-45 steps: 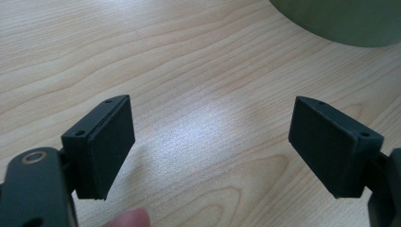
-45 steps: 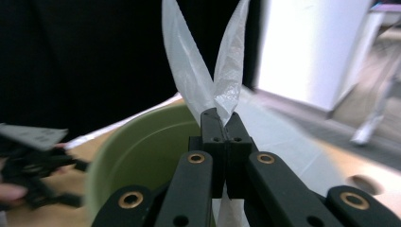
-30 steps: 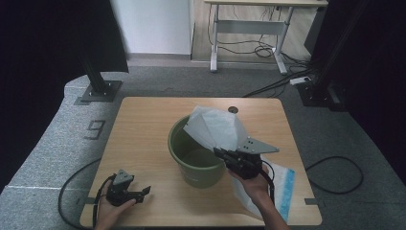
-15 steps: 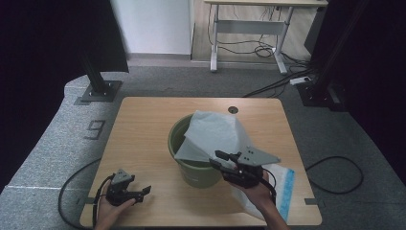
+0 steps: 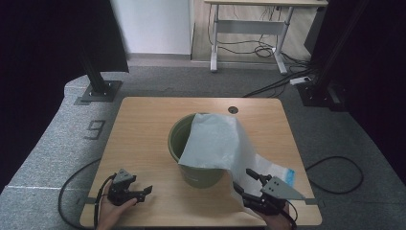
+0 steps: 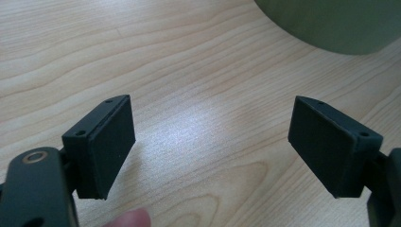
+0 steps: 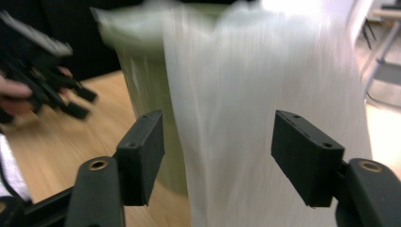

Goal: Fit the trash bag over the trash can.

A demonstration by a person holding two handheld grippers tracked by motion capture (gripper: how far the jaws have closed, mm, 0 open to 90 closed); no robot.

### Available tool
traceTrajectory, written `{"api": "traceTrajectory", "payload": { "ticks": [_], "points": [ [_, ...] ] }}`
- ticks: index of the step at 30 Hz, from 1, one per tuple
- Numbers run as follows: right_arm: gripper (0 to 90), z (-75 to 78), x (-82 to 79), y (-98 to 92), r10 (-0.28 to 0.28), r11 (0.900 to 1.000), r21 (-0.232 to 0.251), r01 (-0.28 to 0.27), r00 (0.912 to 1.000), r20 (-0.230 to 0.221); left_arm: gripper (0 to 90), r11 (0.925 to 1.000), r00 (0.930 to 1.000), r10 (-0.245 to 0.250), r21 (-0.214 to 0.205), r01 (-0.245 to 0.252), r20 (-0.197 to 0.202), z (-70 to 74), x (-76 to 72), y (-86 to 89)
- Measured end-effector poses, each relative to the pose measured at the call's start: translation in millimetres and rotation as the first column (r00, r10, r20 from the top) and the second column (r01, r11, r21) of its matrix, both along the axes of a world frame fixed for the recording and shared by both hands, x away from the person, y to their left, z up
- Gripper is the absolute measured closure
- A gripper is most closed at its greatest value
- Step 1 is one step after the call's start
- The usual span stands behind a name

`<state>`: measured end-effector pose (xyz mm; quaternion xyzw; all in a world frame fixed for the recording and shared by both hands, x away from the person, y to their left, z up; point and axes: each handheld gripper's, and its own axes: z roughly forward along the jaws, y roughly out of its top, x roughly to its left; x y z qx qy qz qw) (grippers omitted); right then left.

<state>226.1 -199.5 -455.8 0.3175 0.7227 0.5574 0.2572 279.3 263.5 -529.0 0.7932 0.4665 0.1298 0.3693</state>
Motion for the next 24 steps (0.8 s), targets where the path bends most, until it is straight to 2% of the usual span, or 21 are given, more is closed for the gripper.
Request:
{"api": "traceTrajectory", "payload": {
  "ticks": [4, 6, 8, 10, 13, 14, 16, 19, 22, 23, 24],
  "points": [
    [31.7, -35.4, 5.9, 8.1, -0.043, 0.998, -0.049, 0.04, 0.997, -0.065, 15.3, 1.0, 0.9999, -0.001, 0.005, 0.001, -0.014, -1.4, 1.1, -1.0],
    [31.4, -47.2, 11.2, 12.9, -0.046, 0.9958, -0.083, 0.039, 0.9945, -0.094, 15.3, 1.0, 0.9998, 0.003, 0.002, -0.003, -0.02, -1.8, 1.4, -0.6],
    [32.4, -54.3, 16.1, 17.1, -0.065, 0.9927, -0.108, 0.054, 0.9927, -0.102, 15.6, 0.9999, 0.9995, 0.011, -0.001, -0.011, -0.03, -2.0, 2.0, 1.1],
    [34.4, -57.5, 18.9, 20.0, -0.081, 0.9901, -0.124, 0.067, 0.9907, -0.109, 15.8, 0.9996, 0.9988, 0.025, -0.011, -0.026, -0.042, -2.7, 2.8, 3.4],
    [39.9, -62.3, 22.1, 22.3, -0.133, 0.9807, -0.157, 0.115, 0.9855, -0.105, 16.4, 0.9989, 0.9973, 0.038, -0.026, -0.04, -0.063, -4.7, 4.3, 6.6],
    [42.3, -64.3, 23.2, 22.4, -0.162, 0.9751, -0.168, 0.144, 0.9817, -0.099, 16.5, 0.9988, 0.9968, 0.04, -0.025, -0.042, -0.07, -5.1, 4.8, 7.0],
    [45.5, -66.4, 24.5, 21.9, -0.173, 0.9733, -0.169, 0.155, 0.9802, -0.096, 16.5, 0.9988, 0.9959, 0.042, -0.021, -0.044, -0.08, -6.2, 5.5, 7.1],
    [62.0, -68.3, 25.3, 21.0, -0.188, 0.9676, -0.185, 0.172, 0.9792, -0.075, 16.9, 0.9985, 0.9955, 0.042, -0.03, -0.045, -0.085, -5.5, 5.4, 6.6],
    [73.1, -65.8, 25.6, 16.8, -0.221, 0.9624, -0.175, 0.208, 0.9737, -0.056, 18.6, 0.9965, 0.995, 0.052, -0.06, -0.057, -0.085, -0.5, 4.5, 5.7],
    [79.8, -61.7, 24.7, 12.4, -0.232, 0.9624, -0.154, 0.224, 0.9721, -0.037, 20.6, 0.9962, 0.9955, 0.052, -0.067, -0.057, -0.079, 2.2, 3.7, 5.0],
    [79.8, -61.7, 24.7, 12.4, -0.232, 0.9624, -0.154, 0.224, 0.9721, -0.037, 20.6, 0.9962, 0.9962, 0.052, -0.066, -0.056, -0.069, 5.5, 2.8, 3.4]
  ]
}}
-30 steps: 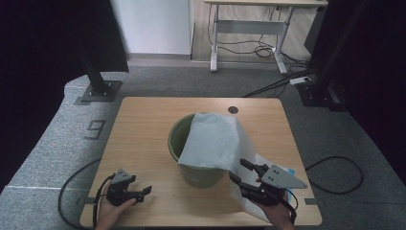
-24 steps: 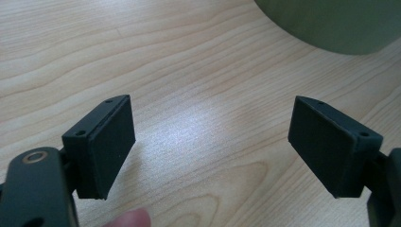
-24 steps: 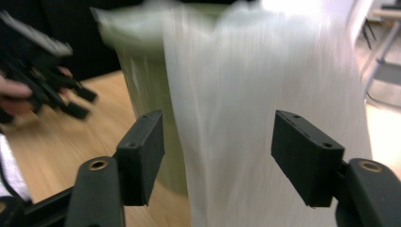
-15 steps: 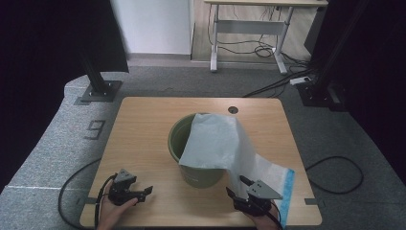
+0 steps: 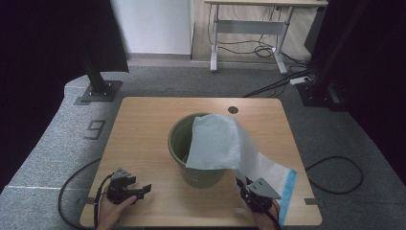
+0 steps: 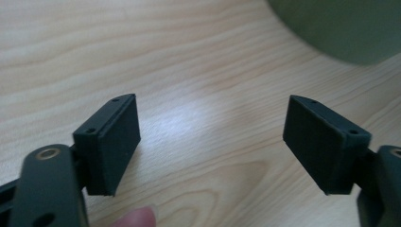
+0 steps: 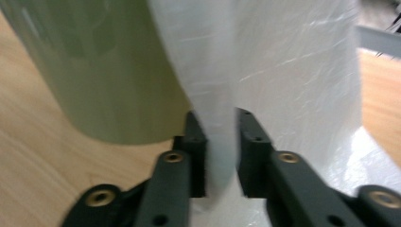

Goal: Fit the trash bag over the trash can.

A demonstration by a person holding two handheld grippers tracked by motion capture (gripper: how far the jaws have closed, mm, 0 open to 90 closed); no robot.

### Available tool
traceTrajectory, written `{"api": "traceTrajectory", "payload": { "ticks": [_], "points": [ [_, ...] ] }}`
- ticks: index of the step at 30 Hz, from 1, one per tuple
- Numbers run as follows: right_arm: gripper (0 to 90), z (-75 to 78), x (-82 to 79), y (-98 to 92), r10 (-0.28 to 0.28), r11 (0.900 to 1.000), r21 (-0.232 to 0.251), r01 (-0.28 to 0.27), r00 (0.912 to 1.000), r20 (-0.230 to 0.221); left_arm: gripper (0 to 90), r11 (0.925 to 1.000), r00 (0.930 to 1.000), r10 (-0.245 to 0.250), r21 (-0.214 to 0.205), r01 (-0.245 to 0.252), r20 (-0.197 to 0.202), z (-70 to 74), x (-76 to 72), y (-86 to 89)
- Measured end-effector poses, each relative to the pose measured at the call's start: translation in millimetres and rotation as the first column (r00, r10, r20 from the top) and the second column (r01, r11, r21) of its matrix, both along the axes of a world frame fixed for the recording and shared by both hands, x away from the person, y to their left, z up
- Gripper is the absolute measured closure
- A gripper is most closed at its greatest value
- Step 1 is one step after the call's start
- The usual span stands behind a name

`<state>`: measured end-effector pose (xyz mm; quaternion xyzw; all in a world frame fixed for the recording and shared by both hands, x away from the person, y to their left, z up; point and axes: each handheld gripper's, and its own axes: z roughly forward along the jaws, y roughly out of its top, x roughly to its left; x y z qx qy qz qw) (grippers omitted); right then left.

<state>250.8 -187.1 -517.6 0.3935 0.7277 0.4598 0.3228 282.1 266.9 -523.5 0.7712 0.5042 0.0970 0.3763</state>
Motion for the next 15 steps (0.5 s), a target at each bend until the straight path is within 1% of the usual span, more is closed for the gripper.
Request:
{"api": "traceTrajectory", "payload": {
  "ticks": [2, 4, 6, 8, 10, 11, 12, 13, 14, 15],
  "points": [
    [84.8, 6.3, -1.7, -4.3, -0.005, 0.9998, 0.018, 0.005, 0.9997, 0.026, 22.2, 0.9999, 0.9996, -0.01, 0.007, 0.01, 0.028, 7.8, -2.1, -4.1],
    [87.9, 14.4, -3.3, -7.3, 0.005, 0.9996, 0.028, -0.006, 0.9987, 0.052, 23.8, 0.9997, 0.998, -0.026, 0.005, 0.025, 0.057, 16.2, -4.7, -9.6],
    [88.3, 22.3, -4.0, -8.7, 0.019, 0.9992, 0.033, -0.021, 0.9971, 0.074, 25.5, 0.999, 0.9953, -0.044, 0.011, 0.043, 0.087, 25.1, -7.8, -15.7],
    [88.4, 27.9, -4.6, -9.1, 0.026, 0.9988, 0.038, -0.03, 0.996, 0.085, 26.9, 0.9975, 0.9913, -0.07, 0.004, 0.07, 0.112, 35.7, -11.0, -21.3],
    [88.4, 36.1, -5.4, -10.1, 0.03, 0.9986, 0.04, -0.034, 0.9939, 0.106, 28.3, 0.9956, 0.9854, -0.094, 0.015, 0.093, 0.142, 49.5, -13.9, -27.0],
    [88.5, 41.5, -5.7, -11.0, 0.032, 0.9983, 0.044, -0.037, 0.9928, 0.115, 28.7, 0.9951, 0.9816, -0.099, 0.014, 0.098, 0.163, 57.6, -15.6, -29.2],
    [88.4, 47.4, -6.0, -12.0, 0.034, 0.9982, 0.045, -0.04, 0.9914, 0.126, 29.4, 0.9943, 0.9768, -0.105, 0.005, 0.106, 0.186, 65.7, -17.6, -31.1],
    [88.5, 53.8, -6.4, -12.9, 0.039, 0.9979, 0.045, -0.045, 0.9897, 0.137, 29.7, 0.9929, 0.9706, -0.115, -0.006, 0.119, 0.212, 75.5, -20.0, -33.3],
    [88.5, 62.0, -6.2, -13.9, 0.048, 0.9975, 0.044, -0.055, 0.9876, 0.149, 30.0, 0.9921, 0.9668, -0.119, -0.012, 0.125, 0.226, 80.9, -21.2, -34.6],
    [88.5, 67.0, -6.0, -14.3, 0.054, 0.9973, 0.041, -0.061, 0.9866, 0.154, 30.2, 0.9912, 0.9621, -0.122, -0.018, 0.131, 0.244, 87.3, -22.2, -36.7]
  ]
}}
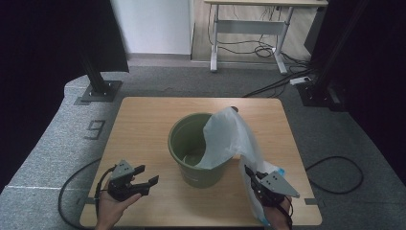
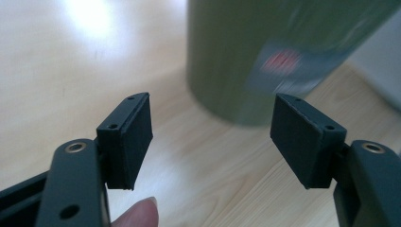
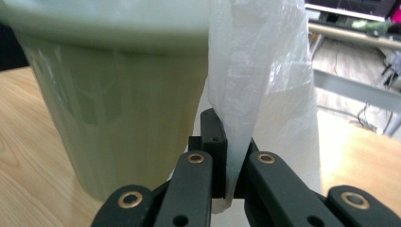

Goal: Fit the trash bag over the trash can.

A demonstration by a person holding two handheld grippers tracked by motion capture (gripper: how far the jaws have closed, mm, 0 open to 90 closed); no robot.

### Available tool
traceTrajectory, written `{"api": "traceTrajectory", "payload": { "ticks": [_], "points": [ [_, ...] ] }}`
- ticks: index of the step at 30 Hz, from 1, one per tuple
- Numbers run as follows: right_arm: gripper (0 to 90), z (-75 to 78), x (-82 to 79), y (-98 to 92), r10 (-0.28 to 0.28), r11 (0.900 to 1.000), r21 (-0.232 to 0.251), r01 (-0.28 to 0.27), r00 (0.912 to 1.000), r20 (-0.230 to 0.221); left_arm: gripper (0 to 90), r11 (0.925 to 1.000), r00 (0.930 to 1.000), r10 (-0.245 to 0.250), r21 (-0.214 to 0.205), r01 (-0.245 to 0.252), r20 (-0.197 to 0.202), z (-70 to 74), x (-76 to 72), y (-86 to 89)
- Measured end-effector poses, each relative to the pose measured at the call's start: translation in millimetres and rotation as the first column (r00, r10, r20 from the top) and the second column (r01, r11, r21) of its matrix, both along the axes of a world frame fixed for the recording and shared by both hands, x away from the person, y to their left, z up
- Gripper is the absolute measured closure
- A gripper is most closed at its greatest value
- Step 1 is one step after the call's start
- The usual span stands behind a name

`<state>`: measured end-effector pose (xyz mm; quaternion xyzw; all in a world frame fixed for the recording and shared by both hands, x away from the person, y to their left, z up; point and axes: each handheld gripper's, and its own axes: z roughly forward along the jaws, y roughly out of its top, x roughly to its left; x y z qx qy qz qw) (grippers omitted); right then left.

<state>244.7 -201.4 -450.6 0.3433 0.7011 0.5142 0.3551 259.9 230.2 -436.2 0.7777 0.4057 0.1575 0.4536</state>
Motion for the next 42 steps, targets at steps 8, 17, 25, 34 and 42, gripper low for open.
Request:
{"api": "traceTrajectory", "payload": {
  "ticks": [8, 17, 25, 34, 42],
  "points": [
    [88.4, 40.6, 8.9, 11.5, 0.045, 0.9979, -0.047, -0.044, 0.9988, 0.018, 26.6, 0.9997, 0.9983, 0.025, -0.006, -0.025, 0.053, 38.6, 9.3, -35.3],
    [88.4, 58.0, 22.9, 33.9, 0.062, 0.9955, -0.07, -0.064, 0.9979, -0.02, 21.1, 0.9997, 0.9952, -0.022, 0.009, 0.021, 0.095, 69.9, 13.0, -79.5],
    [88.4, 58.2, 26.3, 43.2, 0.046, 0.9894, -0.137, -0.048, 0.9988, -0.018, 21.1, 0.9965, 0.9913, -0.084, 0.014, 0.083, 0.101, 76.0, 13.1, -101.3],
    [87.7, 50.8, 23.1, 44.1, 0.022, 0.9869, -0.16, -0.023, 0.9997, -0.01, 21.3, 0.9928, 0.9879, -0.119, 0.02, 0.118, 0.099, 69.4, 14.2, -110.6],
    [87.3, 51.4, 18.4, 47.5, 0.022, 0.9851, -0.171, -0.019, 0.9997, 0.014, 22.6, 0.9922, 0.9846, -0.123, 0.037, 0.119, 0.124, 65.9, 10.5, -118.6]
  ]
}}
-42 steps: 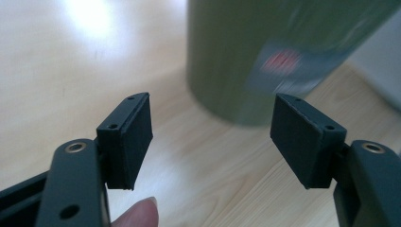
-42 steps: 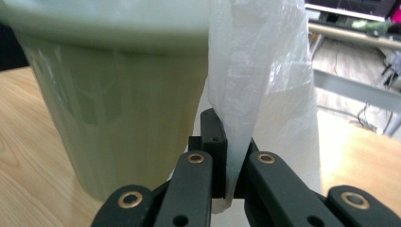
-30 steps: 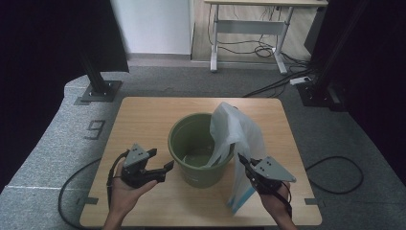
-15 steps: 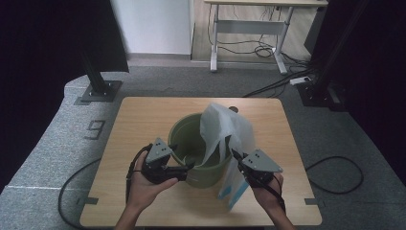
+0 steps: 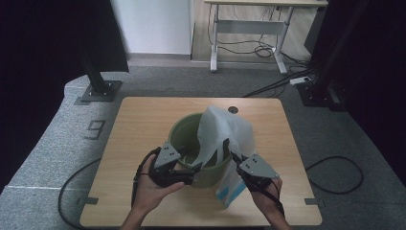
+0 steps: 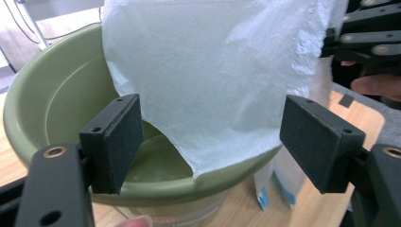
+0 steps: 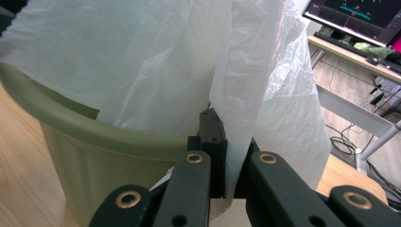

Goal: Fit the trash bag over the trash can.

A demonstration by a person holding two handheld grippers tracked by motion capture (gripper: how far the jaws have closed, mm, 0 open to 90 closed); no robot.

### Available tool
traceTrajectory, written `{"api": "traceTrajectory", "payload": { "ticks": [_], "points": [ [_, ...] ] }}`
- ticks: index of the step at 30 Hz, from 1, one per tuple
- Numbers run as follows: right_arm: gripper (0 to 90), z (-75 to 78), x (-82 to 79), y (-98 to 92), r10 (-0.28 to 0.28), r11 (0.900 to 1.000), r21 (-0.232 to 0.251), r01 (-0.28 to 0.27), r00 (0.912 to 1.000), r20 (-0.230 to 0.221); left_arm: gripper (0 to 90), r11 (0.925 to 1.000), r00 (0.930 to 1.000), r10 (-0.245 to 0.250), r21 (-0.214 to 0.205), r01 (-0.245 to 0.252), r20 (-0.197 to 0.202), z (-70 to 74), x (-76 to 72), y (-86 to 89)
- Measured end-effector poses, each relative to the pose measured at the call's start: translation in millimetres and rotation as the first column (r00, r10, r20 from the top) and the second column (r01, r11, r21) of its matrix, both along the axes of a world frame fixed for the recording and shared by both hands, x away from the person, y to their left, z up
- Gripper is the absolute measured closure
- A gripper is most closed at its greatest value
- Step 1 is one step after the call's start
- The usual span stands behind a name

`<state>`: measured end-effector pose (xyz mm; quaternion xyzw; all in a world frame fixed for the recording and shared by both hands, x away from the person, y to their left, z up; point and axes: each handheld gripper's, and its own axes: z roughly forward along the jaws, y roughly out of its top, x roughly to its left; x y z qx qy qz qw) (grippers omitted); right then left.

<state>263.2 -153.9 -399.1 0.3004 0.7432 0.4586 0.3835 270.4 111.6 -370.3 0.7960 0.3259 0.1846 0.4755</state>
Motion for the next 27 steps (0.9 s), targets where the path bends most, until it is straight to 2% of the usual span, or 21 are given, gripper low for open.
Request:
{"api": "traceTrajectory", "payload": {
  "ticks": [2, 4, 7, 12, 15, 19, 24, 27],
  "points": [
    [87.3, 0.2, -1.6, 0.5, 0.002, 1.0, 0.001, -0.002, 1.0, 0.002, 23.5, 0.9999, 0.9999, -0.008, 0.009, 0.008, 0.012, -2.1, 1.4, -3.9],
    [87.2, 0.2, -4.6, 0.9, 0.008, 0.9999, 0.006, -0.008, 0.9999, 0.012, 28.2, 0.9995, 0.9994, -0.025, 0.021, 0.024, 0.024, -4.4, 3.0, -7.7],
    [86.8, 0.6, -7.5, 0.0, 0.017, 0.9996, 0.021, -0.017, 0.9998, 0.013, 42.3, 0.9987, 0.9985, -0.047, 0.021, 0.046, 0.029, -6.9, 4.8, -11.1],
    [85.6, 2.7, -9.7, -2.2, 0.029, 0.9989, 0.036, -0.029, 0.9995, 0.015, 58.7, 0.9985, 0.9974, -0.052, 0.021, 0.051, 0.05, -8.6, 6.6, -12.0],
    [84.1, 3.5, -11.5, -2.9, 0.039, 0.9983, 0.043, -0.039, 0.9991, 0.014, 66.8, 0.9976, 0.9968, -0.069, 0.007, 0.069, 0.041, -8.1, 7.6, -11.1],
    [83.3, 2.4, -11.8, -3.8, 0.043, 0.9976, 0.054, -0.044, 0.999, 0.011, 75.4, 0.9977, 0.9973, -0.066, -0.008, 0.067, 0.03, -6.9, 9.9, -9.4],
    [82.4, 0.1, -12.2, -5.6, 0.046, 0.9969, 0.064, -0.045, 0.999, -0.002, 87.5, 0.9972, 0.998, -0.063, -0.039, 0.063, -0.006, -5.7, 14.0, -5.1],
    [79.5, 0.4, -12.4, -7.3, 0.046, 0.9962, 0.074, -0.046, 0.9989, -0.003, 89.6, 0.9961, 0.997, -0.07, -0.055, 0.069, -0.033, -4.9, 16.8, -3.7]
  ]
}}
